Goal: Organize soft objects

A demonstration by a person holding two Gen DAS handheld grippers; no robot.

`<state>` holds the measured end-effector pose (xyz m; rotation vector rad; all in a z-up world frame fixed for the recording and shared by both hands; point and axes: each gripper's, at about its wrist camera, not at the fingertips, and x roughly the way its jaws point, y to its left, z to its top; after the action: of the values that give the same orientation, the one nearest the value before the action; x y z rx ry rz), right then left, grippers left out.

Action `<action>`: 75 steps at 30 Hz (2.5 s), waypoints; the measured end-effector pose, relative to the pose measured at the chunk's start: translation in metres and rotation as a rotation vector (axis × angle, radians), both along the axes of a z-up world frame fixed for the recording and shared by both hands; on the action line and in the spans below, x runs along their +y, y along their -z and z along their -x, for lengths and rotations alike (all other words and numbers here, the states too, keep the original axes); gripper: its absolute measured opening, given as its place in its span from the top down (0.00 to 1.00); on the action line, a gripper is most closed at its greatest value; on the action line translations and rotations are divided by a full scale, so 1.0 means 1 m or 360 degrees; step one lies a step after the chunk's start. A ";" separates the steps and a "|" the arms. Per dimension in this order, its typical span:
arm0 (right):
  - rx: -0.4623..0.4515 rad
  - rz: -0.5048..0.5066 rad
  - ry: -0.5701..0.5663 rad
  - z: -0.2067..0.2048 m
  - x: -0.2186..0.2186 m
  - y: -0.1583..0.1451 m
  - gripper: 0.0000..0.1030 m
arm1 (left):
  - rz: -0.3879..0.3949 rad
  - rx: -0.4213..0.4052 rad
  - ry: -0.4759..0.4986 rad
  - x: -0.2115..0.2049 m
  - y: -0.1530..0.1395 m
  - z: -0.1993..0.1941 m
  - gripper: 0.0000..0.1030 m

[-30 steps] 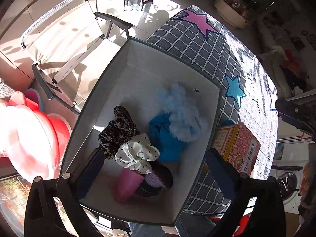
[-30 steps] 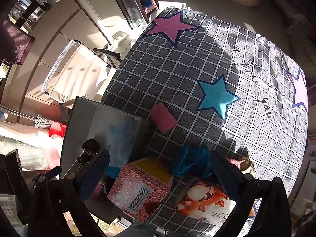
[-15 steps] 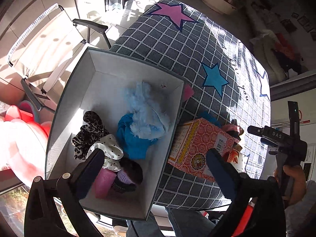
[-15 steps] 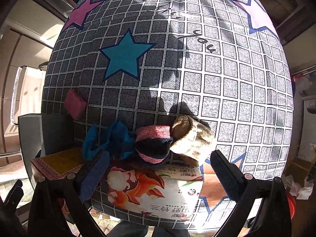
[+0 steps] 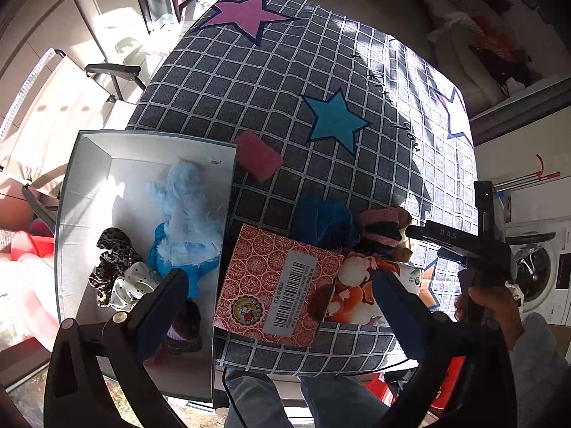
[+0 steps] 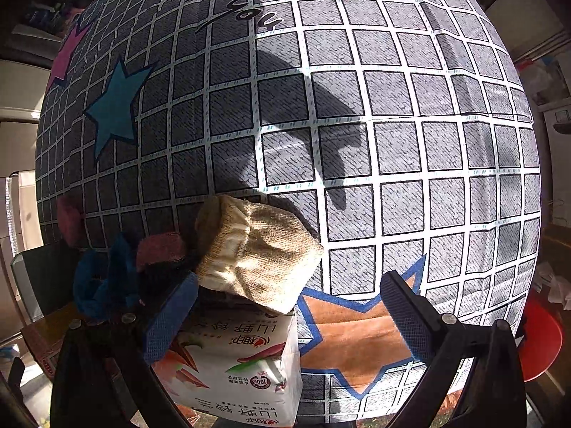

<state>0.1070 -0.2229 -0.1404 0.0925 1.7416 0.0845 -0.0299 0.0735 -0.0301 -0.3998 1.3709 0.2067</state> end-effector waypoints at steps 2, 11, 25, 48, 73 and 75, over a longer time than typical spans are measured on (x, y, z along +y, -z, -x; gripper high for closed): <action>0.0019 -0.0033 -0.0006 -0.002 0.005 0.009 0.00 | -0.0012 0.0012 0.0034 -0.009 0.000 -0.008 0.00; 0.0002 -0.0114 -0.0167 0.003 0.022 0.011 0.59 | -0.0094 0.0097 0.0196 -0.053 0.015 -0.051 0.00; -0.0080 -0.0057 0.0152 -0.001 -0.120 -0.011 0.69 | -0.0106 0.0403 0.0540 -0.146 0.116 -0.129 0.00; 0.0132 -0.0502 0.0368 -0.015 -0.078 0.014 0.33 | -0.0147 0.0840 0.0674 -0.168 0.210 -0.136 0.05; -0.0159 -0.0421 0.0174 0.005 -0.083 -0.048 0.75 | -0.0263 0.0172 0.0836 -0.257 0.121 -0.123 0.73; -0.0168 -0.0436 0.0161 0.010 -0.077 -0.054 0.75 | -0.0265 0.0144 0.0861 -0.262 0.108 -0.113 0.73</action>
<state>0.0973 -0.2999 -0.0862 0.3701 1.6093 0.2495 0.0832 -0.1881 -0.1384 0.1273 1.4884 -0.1099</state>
